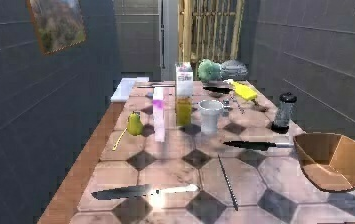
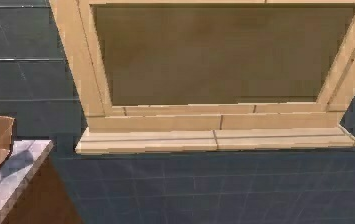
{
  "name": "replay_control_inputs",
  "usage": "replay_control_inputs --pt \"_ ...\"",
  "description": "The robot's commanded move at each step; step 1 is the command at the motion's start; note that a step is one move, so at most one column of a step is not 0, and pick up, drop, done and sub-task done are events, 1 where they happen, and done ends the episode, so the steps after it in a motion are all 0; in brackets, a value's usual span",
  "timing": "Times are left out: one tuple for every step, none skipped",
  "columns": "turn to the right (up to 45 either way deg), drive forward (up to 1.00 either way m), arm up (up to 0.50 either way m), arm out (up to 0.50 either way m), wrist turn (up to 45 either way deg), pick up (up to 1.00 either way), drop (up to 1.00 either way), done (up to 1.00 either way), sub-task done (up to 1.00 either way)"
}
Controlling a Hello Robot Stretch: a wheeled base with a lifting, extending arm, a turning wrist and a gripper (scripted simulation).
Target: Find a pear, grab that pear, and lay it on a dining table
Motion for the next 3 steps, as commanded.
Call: replay_control_inputs --pt "-45.0 0.0 0.0 0.0 0.0 0.0 0.0 0.0 0.0" --pt "-45.0 0.0 0.0 0.0 0.0 0.0 0.0 0.0 0.0" --pt "-12.0 0.0 0.0 0.0 0.0 0.0 0.0 0.0 0.0"
